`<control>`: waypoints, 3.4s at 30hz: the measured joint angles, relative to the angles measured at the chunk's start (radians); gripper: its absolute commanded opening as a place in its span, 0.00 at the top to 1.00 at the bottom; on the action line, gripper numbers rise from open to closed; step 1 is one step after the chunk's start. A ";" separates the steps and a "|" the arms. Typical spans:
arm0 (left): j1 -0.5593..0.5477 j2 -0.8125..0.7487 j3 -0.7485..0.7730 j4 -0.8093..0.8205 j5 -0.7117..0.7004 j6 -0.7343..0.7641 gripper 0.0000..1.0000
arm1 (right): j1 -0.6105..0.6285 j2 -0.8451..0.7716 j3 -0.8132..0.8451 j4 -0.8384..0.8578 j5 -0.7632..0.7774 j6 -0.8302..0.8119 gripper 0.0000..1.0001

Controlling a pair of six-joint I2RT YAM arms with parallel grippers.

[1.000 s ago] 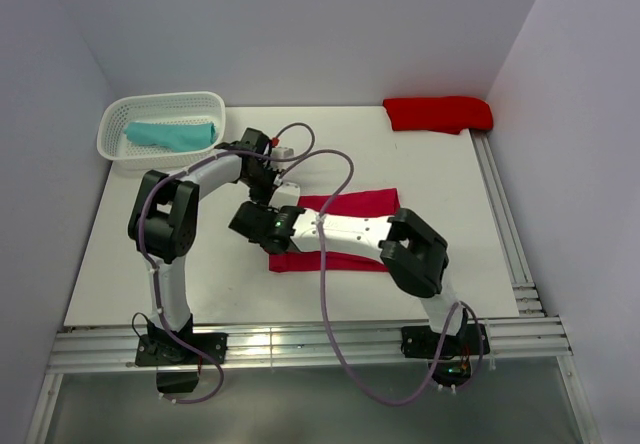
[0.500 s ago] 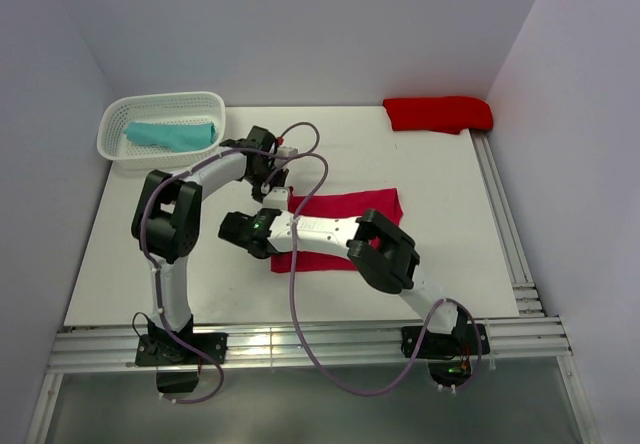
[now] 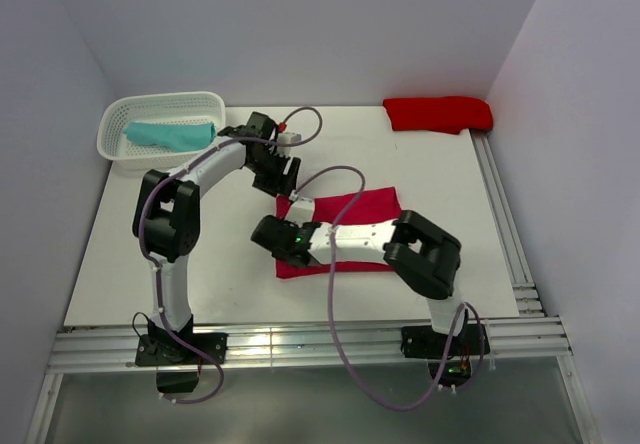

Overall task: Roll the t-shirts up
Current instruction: Roll the tshirt

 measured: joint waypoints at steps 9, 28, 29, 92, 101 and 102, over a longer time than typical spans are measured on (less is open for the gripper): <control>0.080 -0.003 0.028 -0.004 0.132 0.049 0.24 | -0.157 -0.205 -0.577 0.837 -0.348 0.110 0.78; 0.130 -0.011 -0.225 0.140 0.275 0.034 0.86 | -0.206 0.042 -0.747 1.572 -0.517 0.343 0.69; 0.129 -0.011 -0.225 0.142 0.270 0.024 0.91 | -0.205 0.011 -0.738 1.512 -0.507 0.328 0.62; -0.021 0.005 -0.017 0.019 -0.103 0.006 0.43 | 0.053 0.204 0.340 -0.314 0.093 0.000 0.72; 0.008 0.006 0.031 0.002 0.003 0.055 0.31 | -0.022 -0.134 -0.266 0.340 -0.084 0.020 0.79; 0.015 0.003 0.029 0.001 0.021 0.059 0.30 | -0.042 -0.173 -0.350 0.443 -0.122 0.035 0.79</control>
